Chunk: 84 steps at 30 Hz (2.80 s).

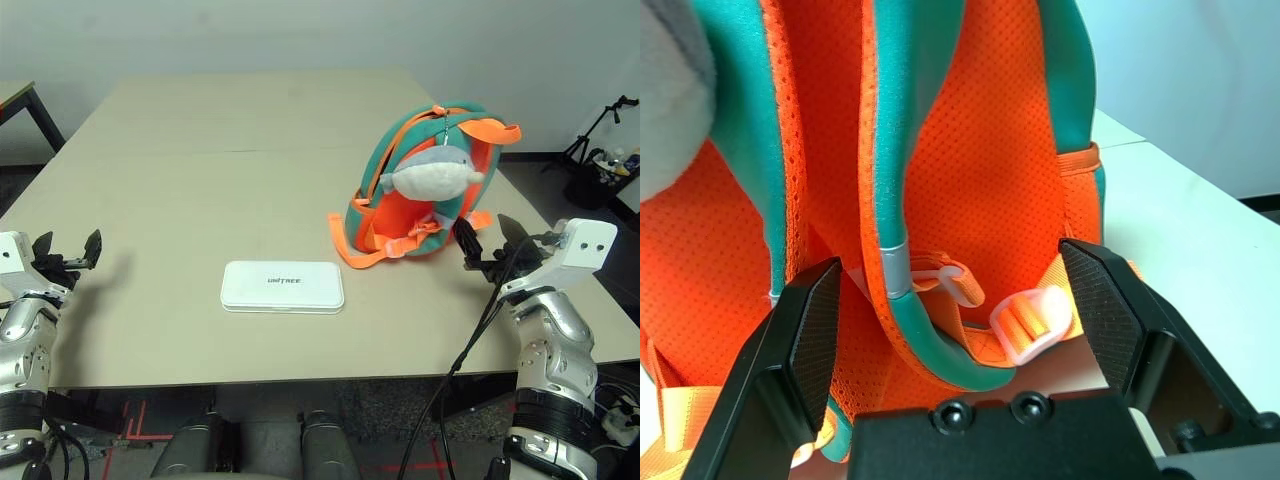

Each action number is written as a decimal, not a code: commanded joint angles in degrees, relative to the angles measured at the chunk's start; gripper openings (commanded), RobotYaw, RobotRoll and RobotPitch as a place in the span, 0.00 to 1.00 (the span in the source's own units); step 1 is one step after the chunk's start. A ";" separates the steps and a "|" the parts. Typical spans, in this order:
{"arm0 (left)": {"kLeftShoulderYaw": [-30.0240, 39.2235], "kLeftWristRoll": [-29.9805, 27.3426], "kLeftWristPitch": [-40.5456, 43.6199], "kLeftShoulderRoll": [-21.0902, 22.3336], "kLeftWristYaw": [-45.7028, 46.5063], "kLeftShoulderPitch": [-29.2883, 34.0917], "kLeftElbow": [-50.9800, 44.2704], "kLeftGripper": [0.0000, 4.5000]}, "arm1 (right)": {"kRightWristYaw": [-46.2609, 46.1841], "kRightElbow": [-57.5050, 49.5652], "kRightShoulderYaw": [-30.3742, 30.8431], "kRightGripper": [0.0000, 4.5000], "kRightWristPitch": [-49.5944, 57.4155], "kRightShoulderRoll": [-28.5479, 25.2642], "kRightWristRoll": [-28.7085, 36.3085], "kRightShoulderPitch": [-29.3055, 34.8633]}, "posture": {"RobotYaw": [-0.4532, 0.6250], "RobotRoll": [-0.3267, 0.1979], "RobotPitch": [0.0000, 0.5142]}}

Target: Put the pencil case into the backpack and zip it.

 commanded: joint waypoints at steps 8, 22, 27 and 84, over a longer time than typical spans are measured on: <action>-2.17 0.68 -0.41 0.09 -1.18 -3.77 1.76 1.00 | 0.40 -0.23 0.08 0.99 -1.18 -0.40 -0.26 -1.29 | 0.41 0.62 0.02; 2.92 -26.38 46.56 19.04 -17.10 -2.08 -20.83 1.00 | -8.39 -26.04 -12.95 0.92 52.90 -15.13 29.48 11.05 | 0.42 0.62 0.01; 4.76 -40.46 70.23 20.71 -13.66 -8.12 -22.39 1.00 | -12.66 -25.23 -14.00 0.58 72.64 -20.05 39.46 9.96 | 0.42 0.62 0.00; -21.28 -30.15 93.64 1.94 -31.07 -27.51 11.57 1.00 | -16.63 -31.46 17.54 0.01 88.59 -0.30 18.72 -10.37 | 0.43 0.62 0.18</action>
